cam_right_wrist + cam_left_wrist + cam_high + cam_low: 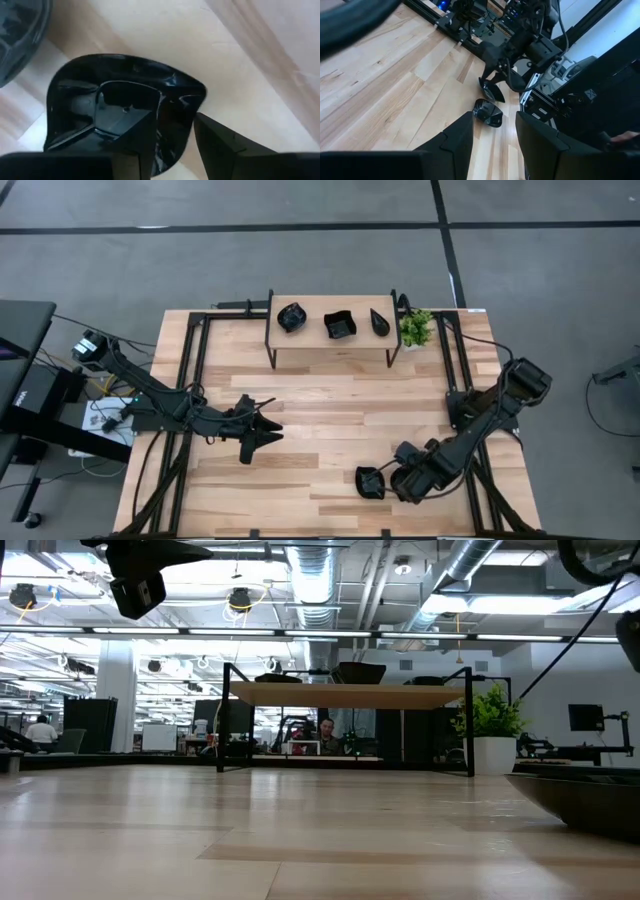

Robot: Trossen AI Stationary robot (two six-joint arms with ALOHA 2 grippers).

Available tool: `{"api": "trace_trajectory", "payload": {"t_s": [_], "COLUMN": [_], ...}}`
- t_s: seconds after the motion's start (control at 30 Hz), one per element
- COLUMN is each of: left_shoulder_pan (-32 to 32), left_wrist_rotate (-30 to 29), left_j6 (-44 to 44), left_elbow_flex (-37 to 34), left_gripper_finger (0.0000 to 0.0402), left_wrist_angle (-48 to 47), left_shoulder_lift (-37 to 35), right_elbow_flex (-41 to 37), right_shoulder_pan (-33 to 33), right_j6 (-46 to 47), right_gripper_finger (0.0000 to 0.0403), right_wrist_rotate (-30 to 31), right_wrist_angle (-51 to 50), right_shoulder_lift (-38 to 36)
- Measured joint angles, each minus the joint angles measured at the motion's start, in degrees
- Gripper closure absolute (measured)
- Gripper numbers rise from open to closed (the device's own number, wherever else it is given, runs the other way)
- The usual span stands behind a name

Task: Pick & Place Mini shaped plates
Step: Stack the black leaf shaped plate on top of the black leaf shaped plate on the shelf

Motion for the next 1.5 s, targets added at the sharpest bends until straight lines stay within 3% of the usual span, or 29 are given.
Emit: {"api": "trace_trajectory", "payload": {"t_s": [0.87, 1.03, 1.17, 1.5], "left_shoulder_pan": [0.04, 0.04, 0.04, 0.02], "left_wrist_rotate": [0.02, 0.0, 0.0, 0.02], "left_j6": [0.17, 0.17, 0.17, 0.19], "left_elbow_flex": [0.0, 0.0, 0.0, 0.0], "left_gripper_finger": [0.0253, 0.0253, 0.0253, 0.0253], "left_wrist_angle": [-0.02, -0.02, -0.04, -0.04], "left_shoulder_lift": [0.02, 0.02, 0.02, 0.02], "right_elbow_flex": [-2.59, -2.59, -2.57, -2.57], "right_shoulder_pan": [0.26, 0.26, 0.26, 0.6], "right_j6": [0.08, 0.02, 0.04, 0.07], "right_gripper_finger": [0.0276, 0.0278, 0.0292, 0.0341], "right_wrist_rotate": [-5.26, -3.84, -1.08, -0.9], "right_wrist_angle": [3.06, 3.28, 3.2, 2.41], "right_shoulder_lift": [-0.07, -2.28, -5.04, -5.57]}}
